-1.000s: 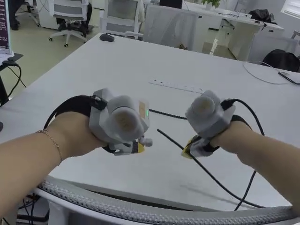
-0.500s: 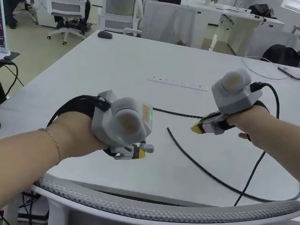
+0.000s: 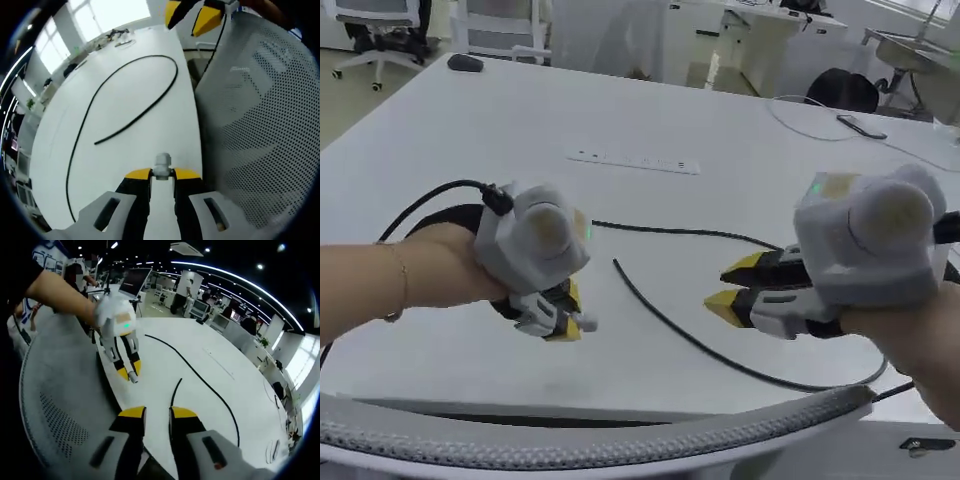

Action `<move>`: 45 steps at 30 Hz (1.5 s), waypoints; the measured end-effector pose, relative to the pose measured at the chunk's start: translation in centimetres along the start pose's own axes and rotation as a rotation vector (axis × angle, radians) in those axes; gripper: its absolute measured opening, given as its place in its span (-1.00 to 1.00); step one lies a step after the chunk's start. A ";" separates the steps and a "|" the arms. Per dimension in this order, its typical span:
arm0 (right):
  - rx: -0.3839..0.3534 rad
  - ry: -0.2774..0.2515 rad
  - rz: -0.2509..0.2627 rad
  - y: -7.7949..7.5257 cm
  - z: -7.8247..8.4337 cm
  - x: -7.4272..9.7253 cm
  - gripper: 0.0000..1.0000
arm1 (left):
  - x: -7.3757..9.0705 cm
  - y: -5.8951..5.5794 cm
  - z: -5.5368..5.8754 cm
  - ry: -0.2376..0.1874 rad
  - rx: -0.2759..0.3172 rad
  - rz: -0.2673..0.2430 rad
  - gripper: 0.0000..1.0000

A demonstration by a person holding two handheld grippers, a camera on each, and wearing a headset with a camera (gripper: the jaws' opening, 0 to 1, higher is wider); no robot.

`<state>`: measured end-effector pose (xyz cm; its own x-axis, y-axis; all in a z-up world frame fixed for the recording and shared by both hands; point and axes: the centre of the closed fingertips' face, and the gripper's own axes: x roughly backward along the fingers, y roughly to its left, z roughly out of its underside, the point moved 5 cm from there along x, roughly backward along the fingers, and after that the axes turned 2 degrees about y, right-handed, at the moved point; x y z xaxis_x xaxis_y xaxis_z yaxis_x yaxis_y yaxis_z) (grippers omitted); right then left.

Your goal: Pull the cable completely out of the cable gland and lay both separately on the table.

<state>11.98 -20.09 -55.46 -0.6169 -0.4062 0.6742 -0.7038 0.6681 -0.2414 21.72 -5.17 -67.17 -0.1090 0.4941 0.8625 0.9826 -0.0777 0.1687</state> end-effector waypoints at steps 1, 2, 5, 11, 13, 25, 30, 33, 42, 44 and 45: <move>-0.001 -0.006 0.011 0.1 0.0 0.3 -0.60 | -0.7 0.1 0.5 0.029 -0.017 0.000 -0.66; 0.001 -0.011 0.032 0.0 0.1 0.7 -0.59 | -1.5 0.3 1.2 0.079 -0.060 0.006 -0.66; 0.002 -0.034 0.050 -0.4 0.3 0.8 -0.60 | -3.3 0.2 1.8 0.069 0.018 0.042 -0.66; -0.054 -0.042 0.058 -1.2 0.3 0.9 -0.60 | -4.3 0.1 1.4 0.041 0.080 0.075 -0.64; -0.061 -0.033 0.056 -1.3 0.3 0.7 -0.59 | -4.0 0.1 1.4 0.046 0.024 0.065 -0.51; -0.226 -0.029 -0.057 0.5 0.8 -1.6 -0.55 | 5.6 -3.0 0.4 -0.059 0.200 0.140 -0.26; -0.302 -0.023 -0.116 1.7 1.1 -2.2 -0.49 | 11.3 -5.6 1.4 -0.097 0.341 0.188 -0.14; -0.309 -0.001 -0.121 2.1 1.7 -2.4 -0.46 | 14.4 -6.0 2.0 -0.207 0.451 0.111 -0.11; -0.482 0.011 -0.162 3.0 2.8 -3.0 -0.34 | 18.4 -5.4 6.5 -0.491 0.747 -0.295 0.11; -0.493 0.029 -0.157 3.2 3.0 -3.2 -0.28 | 18.1 -5.2 8.0 -0.488 0.812 -0.391 0.16; -0.496 0.033 -0.149 3.2 3.1 -3.3 -0.29 | 18.0 -5.1 8.6 -0.488 0.847 -0.425 0.18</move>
<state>10.67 -18.53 -60.66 -0.5051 -0.5050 0.6999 -0.5269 0.8227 0.2134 16.03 11.52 -56.64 -0.5797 0.6475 0.4946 0.6831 0.7171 -0.1381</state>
